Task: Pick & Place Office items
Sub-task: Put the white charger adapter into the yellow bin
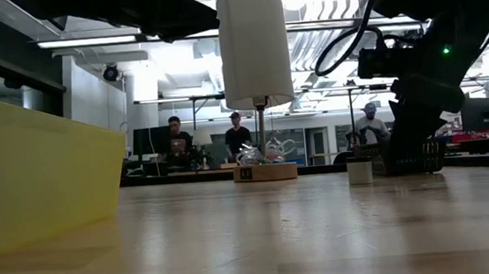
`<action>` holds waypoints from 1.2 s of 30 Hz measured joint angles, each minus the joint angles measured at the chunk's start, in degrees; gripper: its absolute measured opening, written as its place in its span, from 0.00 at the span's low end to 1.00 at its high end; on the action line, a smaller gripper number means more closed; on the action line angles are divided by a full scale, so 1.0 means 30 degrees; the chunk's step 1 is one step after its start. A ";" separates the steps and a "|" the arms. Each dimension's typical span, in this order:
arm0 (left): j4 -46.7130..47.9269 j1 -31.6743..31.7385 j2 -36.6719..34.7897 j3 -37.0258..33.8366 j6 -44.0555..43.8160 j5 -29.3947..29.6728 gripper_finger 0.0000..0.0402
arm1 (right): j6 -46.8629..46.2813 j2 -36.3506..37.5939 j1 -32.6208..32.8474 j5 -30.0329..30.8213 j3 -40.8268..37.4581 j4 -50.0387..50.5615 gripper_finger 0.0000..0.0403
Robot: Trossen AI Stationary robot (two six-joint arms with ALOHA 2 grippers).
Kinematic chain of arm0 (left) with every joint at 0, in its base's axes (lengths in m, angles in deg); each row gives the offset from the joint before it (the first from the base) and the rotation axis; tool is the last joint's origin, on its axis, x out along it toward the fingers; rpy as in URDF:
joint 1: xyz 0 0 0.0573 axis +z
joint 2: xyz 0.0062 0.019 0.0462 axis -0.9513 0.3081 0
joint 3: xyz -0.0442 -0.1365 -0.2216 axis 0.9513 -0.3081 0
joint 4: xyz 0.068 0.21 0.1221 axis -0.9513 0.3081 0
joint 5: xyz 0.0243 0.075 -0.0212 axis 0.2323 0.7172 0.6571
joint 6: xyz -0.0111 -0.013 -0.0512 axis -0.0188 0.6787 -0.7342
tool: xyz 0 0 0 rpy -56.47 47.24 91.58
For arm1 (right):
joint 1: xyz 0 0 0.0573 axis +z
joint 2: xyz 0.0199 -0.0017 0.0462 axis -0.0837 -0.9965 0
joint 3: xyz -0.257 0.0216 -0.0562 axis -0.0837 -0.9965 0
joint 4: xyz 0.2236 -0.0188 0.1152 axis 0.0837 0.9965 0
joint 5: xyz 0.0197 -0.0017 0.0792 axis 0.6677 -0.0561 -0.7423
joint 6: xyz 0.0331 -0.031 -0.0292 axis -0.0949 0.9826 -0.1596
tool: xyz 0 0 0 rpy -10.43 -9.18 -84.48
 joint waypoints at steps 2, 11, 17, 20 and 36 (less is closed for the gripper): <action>0.0000 0.0007 0.0000 0.0000 0.0000 0.0000 0.48 | 0.0139 -0.0006 -0.0021 0.0108 -0.0003 -0.0104 0.37; 0.0000 0.0007 0.0000 0.0000 0.0000 0.0000 0.48 | 0.0660 -0.0006 -0.0579 0.0094 0.0004 -0.0749 0.37; -0.0011 0.0007 0.0000 0.0000 0.0000 0.0000 0.48 | 0.0675 -0.0874 -0.1000 -0.0017 -0.0003 -0.1147 0.37; -0.0075 0.0000 0.0000 0.0000 0.0000 0.0000 0.48 | 0.0817 -0.1427 -0.1204 -0.0164 -0.0004 -0.1559 0.37; -0.0219 0.0006 0.0000 0.0000 0.0000 0.0000 0.48 | 0.1537 -0.1886 -0.1746 -0.0408 -0.0003 -0.2960 0.37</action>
